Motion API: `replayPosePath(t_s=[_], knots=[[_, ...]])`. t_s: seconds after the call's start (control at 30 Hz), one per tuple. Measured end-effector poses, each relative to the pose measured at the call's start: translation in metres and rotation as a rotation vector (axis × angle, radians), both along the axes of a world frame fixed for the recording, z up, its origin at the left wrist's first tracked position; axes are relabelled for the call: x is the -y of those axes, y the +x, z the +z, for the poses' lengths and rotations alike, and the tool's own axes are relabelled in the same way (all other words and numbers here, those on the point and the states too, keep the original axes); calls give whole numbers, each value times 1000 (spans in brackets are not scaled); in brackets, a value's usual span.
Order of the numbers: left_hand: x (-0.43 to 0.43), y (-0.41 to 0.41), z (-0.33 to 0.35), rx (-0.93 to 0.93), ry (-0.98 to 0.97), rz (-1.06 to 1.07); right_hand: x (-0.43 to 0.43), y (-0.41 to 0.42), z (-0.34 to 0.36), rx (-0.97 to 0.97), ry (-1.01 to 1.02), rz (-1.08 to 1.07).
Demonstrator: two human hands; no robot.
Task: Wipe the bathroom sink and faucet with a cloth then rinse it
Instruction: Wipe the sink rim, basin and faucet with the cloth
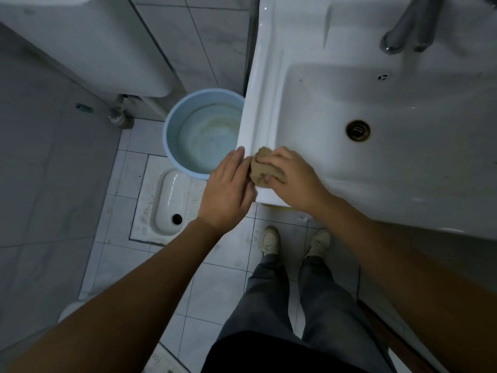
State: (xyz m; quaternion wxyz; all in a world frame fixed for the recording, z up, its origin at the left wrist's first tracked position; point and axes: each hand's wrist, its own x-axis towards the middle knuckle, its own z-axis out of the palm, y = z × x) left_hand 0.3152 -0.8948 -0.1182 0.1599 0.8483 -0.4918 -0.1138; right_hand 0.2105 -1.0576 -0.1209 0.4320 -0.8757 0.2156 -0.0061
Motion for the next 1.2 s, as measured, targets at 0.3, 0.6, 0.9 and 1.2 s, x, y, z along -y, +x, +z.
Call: replayPosePath(t_s=[0.3, 0.6, 0.9, 1.2], knots=[[-14, 0, -2, 35, -29, 24, 43, 24, 10, 63, -92, -358], [-18, 2, -6, 71, -16, 24, 69, 143, -5, 67, -188, -301], [-31, 7, 1, -35, -22, 165, 8, 48, 10, 48, 64, -59], [-3, -4, 17, 45, -31, 42, -10, -44, 16, -155, -221, -128]])
